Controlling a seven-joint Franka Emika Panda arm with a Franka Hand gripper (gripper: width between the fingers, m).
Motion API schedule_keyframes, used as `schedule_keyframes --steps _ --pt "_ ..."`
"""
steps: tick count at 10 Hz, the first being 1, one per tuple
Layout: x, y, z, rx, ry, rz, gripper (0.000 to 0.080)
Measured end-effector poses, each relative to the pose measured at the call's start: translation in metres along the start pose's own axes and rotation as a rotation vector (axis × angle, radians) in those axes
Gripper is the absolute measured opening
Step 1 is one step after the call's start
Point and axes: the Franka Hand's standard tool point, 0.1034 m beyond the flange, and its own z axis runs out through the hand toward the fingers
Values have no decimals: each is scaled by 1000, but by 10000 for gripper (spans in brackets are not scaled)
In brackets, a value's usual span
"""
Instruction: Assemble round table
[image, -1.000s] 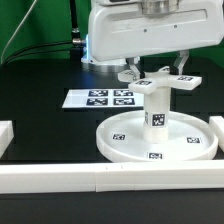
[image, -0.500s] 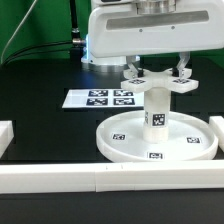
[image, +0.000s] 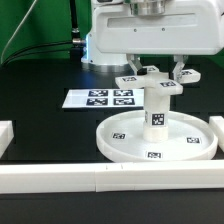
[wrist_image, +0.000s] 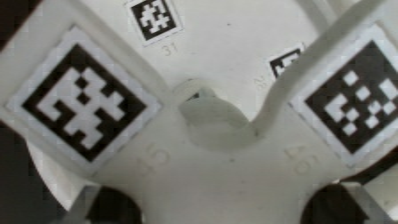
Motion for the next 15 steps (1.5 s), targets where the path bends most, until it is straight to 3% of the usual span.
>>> schedule_keyframes --steps 1,3,10,14,15 --pt "0 1 0 22 -2 128 442" --pt "0 0 0 34 4 331 442" --pt "1 1 1 41 -11 878 442" --pt "1 -1 1 48 -17 990 451" --pt "0 -1 0 45 -20 964 593"
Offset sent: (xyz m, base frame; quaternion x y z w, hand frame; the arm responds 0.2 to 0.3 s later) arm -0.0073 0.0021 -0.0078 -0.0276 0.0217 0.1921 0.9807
